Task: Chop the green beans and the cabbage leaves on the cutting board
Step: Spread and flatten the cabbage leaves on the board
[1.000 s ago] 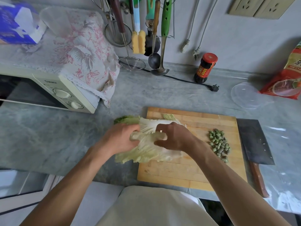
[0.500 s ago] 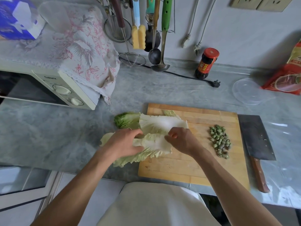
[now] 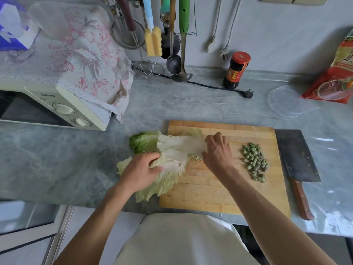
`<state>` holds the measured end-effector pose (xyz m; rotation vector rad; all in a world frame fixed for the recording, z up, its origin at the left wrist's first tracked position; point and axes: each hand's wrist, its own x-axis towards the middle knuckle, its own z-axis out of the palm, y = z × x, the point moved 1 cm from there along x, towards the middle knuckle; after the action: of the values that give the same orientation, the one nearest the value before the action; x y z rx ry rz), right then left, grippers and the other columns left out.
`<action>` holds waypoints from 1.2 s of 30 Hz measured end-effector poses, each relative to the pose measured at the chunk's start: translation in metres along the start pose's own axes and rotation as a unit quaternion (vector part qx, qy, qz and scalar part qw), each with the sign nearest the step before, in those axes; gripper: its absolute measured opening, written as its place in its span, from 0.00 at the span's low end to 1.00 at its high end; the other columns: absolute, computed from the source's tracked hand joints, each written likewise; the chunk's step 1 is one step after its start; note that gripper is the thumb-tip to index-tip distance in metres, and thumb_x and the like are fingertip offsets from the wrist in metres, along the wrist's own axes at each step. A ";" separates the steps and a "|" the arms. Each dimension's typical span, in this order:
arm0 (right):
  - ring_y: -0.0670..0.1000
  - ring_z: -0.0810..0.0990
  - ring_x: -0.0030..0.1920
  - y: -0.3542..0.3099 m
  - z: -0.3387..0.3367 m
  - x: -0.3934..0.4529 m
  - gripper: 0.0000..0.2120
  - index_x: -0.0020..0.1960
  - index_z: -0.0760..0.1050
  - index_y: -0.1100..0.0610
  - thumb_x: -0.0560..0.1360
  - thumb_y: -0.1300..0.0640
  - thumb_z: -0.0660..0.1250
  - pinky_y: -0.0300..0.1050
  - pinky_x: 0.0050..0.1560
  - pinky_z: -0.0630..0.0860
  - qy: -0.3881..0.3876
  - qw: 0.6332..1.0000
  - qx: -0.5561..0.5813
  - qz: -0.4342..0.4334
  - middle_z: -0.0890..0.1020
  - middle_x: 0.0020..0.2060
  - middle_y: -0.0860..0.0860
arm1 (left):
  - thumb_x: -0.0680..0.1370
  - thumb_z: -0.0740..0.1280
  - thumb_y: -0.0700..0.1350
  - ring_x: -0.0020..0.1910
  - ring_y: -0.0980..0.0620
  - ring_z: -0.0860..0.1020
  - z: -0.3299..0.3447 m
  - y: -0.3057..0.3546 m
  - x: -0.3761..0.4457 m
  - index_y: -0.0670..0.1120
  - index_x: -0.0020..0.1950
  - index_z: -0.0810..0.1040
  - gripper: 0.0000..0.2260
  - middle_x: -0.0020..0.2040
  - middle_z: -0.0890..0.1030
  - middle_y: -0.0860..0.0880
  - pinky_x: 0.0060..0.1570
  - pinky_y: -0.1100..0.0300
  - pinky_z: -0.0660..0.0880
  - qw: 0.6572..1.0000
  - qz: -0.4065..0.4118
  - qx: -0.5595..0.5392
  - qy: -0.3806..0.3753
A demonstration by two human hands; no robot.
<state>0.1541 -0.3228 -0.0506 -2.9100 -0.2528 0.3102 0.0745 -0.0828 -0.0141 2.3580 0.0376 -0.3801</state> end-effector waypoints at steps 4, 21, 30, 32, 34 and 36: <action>0.54 0.77 0.44 -0.002 0.002 -0.009 0.09 0.56 0.71 0.60 0.76 0.65 0.66 0.50 0.41 0.80 0.047 0.989 0.137 -0.009 0.77 0.49 0.55 | 0.76 0.72 0.46 0.33 0.54 0.67 -0.022 -0.021 0.004 0.44 0.42 0.73 0.10 0.35 0.69 0.50 0.37 0.57 0.64 0.994 -0.064 -0.078 0.042; 0.50 0.81 0.39 0.022 -0.008 -0.019 0.08 0.56 0.78 0.55 0.79 0.63 0.66 0.45 0.35 0.82 -0.160 0.849 0.466 0.191 0.81 0.43 0.51 | 0.76 0.73 0.43 0.40 0.69 0.75 -0.061 0.064 0.047 0.47 0.52 0.78 0.07 0.45 0.80 0.60 0.45 0.73 0.68 0.985 0.045 -0.001 -0.166; 0.55 0.81 0.42 0.030 -0.012 -0.035 0.14 0.54 0.76 0.56 0.85 0.49 0.56 0.54 0.47 0.81 -0.146 0.784 0.568 0.204 0.81 0.46 0.61 | 0.76 0.64 0.38 0.56 0.49 0.78 -0.003 0.063 0.086 0.55 0.68 0.75 0.22 0.65 0.78 0.48 0.54 0.51 0.79 0.940 0.014 0.244 -0.238; 0.56 0.82 0.45 0.031 -0.007 -0.036 0.16 0.59 0.76 0.58 0.83 0.46 0.59 0.54 0.49 0.82 -0.139 0.809 0.541 0.182 0.81 0.50 0.61 | 0.76 0.62 0.36 0.56 0.48 0.78 -0.001 0.063 0.085 0.54 0.68 0.75 0.23 0.66 0.78 0.47 0.53 0.52 0.79 0.939 0.029 0.251 -0.231; 0.55 0.83 0.47 0.031 -0.003 -0.034 0.18 0.62 0.75 0.59 0.81 0.46 0.65 0.53 0.48 0.83 -0.142 0.857 0.472 0.147 0.82 0.51 0.57 | 0.76 0.61 0.34 0.61 0.49 0.78 0.000 0.068 0.082 0.54 0.68 0.75 0.24 0.68 0.77 0.49 0.56 0.52 0.78 0.940 0.057 0.255 -0.222; 0.52 0.82 0.43 0.029 0.002 -0.034 0.17 0.60 0.75 0.57 0.77 0.48 0.71 0.45 0.40 0.82 -0.146 0.885 0.424 0.122 0.82 0.48 0.54 | 0.77 0.61 0.35 0.64 0.50 0.76 0.000 0.077 0.082 0.54 0.68 0.76 0.23 0.68 0.76 0.51 0.59 0.53 0.76 0.942 0.096 0.251 -0.201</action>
<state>0.1255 -0.3573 -0.0522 -2.0088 0.1810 0.6949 0.1634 -0.1458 0.0141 2.6934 -0.5375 -0.8475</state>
